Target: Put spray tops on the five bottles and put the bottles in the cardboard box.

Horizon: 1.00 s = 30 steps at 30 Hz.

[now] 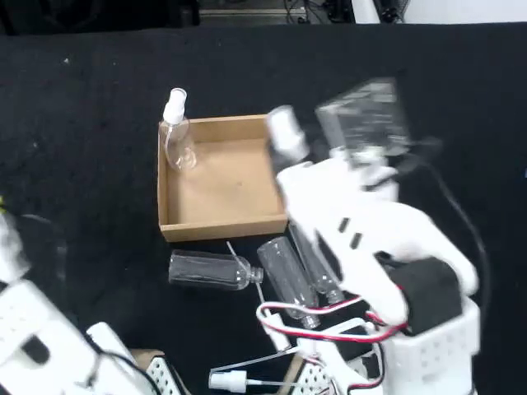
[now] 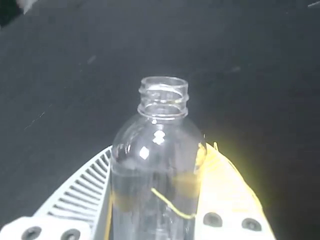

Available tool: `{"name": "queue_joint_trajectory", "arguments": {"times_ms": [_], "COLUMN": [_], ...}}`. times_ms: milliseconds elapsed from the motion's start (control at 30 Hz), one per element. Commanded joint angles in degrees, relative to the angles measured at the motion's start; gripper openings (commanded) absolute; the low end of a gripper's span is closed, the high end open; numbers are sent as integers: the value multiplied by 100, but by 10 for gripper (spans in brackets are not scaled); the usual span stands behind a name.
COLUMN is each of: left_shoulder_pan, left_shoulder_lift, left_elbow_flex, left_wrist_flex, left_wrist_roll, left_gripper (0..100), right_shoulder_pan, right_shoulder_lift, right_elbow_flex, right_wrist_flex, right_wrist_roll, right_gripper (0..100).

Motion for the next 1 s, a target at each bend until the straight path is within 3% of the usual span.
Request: {"name": "queue_joint_trajectory", "arguments": {"times_ms": [0,233,367,533,767,967], "left_shoulder_pan": [1648,4374,5604,5982,6044,6035], "left_shoulder_lift": [-1459,-2989,-3648,-4448,-4642,-4659], "left_elbow_flex": [321,1042,1754,2862,3785,4268], "left_wrist_flex": [18,-53,-589,-1451,-2242,-2664], "left_wrist_roll": [387,369,387,387,413,1776], "left_gripper": [101,101,101,101,101,101], "right_shoulder_pan": [624,738,712,677,-413,-870], "right_shoulder_lift": [-145,-101,-171,-145,-136,-145], "right_elbow_flex": [-321,-321,-330,-321,-303,479], "right_wrist_flex": [-554,-1125,-1407,-1644,-2198,-3789], "right_wrist_roll": [-870,-1521,-1714,-2066,-2145,-2136], "right_gripper": [18,18,18,22,22,22]}}
